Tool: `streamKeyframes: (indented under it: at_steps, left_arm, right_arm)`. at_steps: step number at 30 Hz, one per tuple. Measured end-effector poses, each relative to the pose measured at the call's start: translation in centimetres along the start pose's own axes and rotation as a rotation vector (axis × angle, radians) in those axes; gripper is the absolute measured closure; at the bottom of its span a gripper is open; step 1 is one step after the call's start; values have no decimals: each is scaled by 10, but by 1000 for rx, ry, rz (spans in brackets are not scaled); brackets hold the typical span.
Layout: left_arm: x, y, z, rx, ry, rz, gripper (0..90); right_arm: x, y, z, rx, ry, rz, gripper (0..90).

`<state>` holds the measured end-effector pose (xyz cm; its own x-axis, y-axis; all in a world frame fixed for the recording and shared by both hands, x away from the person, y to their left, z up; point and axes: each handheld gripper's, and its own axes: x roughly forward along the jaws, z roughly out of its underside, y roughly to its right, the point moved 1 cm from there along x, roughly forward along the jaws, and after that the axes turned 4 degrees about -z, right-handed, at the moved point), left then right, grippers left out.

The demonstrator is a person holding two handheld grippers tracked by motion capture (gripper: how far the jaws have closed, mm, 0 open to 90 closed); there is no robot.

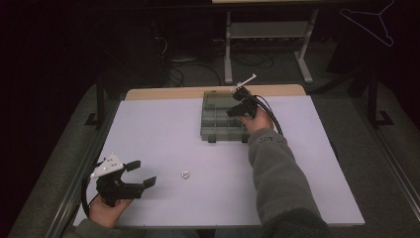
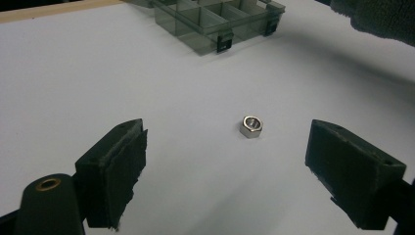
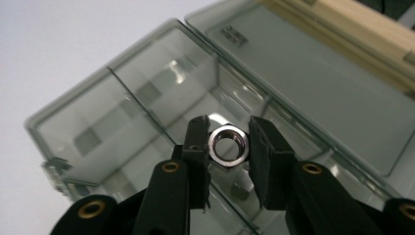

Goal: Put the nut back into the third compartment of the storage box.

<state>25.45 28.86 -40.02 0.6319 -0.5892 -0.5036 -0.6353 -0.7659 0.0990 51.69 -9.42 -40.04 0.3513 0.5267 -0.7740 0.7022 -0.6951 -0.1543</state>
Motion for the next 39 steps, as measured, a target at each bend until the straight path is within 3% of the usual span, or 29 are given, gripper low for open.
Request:
streamKeyframes:
  at_steps: [4,10,19,27,28,31,32,33,34,39]
  left_arm:
    - [0,0,0,-2,1,1,145]
    - [0,0,0,-2,2,0,145]
    - [1,1,0,-4,2,-3,145]
    - [1,1,0,9,-8,-5,145]
    - [1,2,0,9,-10,-6,145]
    - [2,2,0,6,-4,-6,145]
    - [2,2,0,6,-5,-5,144]
    - [2,2,0,6,-6,-6,144]
    - [2,2,0,6,-4,-6,145]
    - [2,2,0,8,-7,-7,145]
  right_arm:
    - [1,4,2,18,-2,26,685]
    - [-5,7,4,48,29,22,616]
    - [-24,-11,12,-1,69,-25,603]
    - [-38,-45,31,-91,80,-97,569]
    - [-39,-55,35,-110,77,-111,561]
    - [-39,-66,39,-126,66,-136,546]
    - [-39,-77,43,-149,65,-154,542]
    - [-39,-77,43,-149,65,-154,542]
    - [-39,-89,45,-167,56,-171,538]
    - [-37,-108,50,-216,49,-192,532]
